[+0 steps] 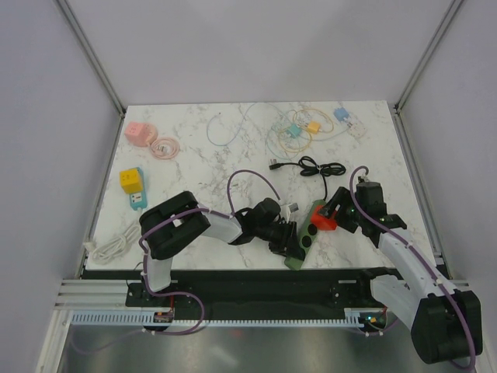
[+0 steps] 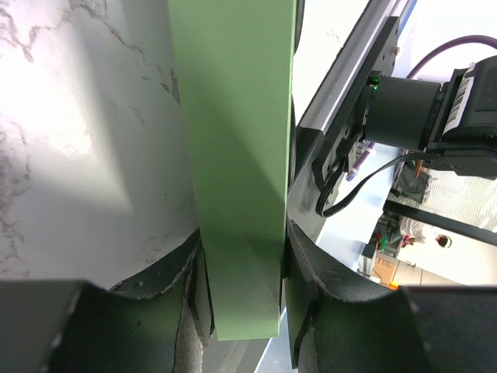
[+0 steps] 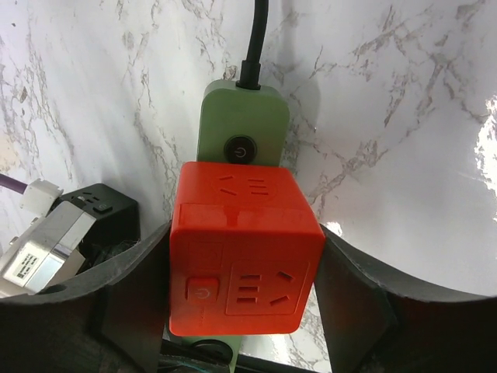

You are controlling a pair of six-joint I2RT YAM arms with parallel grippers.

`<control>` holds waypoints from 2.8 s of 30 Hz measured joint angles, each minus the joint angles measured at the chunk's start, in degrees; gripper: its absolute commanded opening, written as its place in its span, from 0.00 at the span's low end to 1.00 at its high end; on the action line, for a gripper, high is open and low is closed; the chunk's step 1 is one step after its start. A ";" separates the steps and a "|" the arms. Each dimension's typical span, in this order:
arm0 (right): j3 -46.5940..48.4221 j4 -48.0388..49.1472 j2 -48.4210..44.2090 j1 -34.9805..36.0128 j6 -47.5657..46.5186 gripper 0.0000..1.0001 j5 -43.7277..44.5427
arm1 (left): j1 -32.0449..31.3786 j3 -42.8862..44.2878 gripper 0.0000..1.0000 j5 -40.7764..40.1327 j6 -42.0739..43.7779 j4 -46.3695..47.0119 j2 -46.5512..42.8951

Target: Pull the plug off the socket

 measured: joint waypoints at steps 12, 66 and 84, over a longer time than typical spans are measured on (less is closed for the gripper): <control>-2.01 3.45 0.92 -4.72 -1.42 0.00 -7.89 | -0.04 1.53 0.55 0.44 0.15 -1.75 0.26; 9.16 -16.37 -10.03 -6.34 -13.51 0.00 -1.60 | -1.36 13.25 0.02 1.86 -4.13 9.35 11.52; 6.71 -15.82 -10.08 -7.69 -10.34 0.00 -5.55 | -1.22 5.70 0.02 5.20 -19.04 30.75 15.65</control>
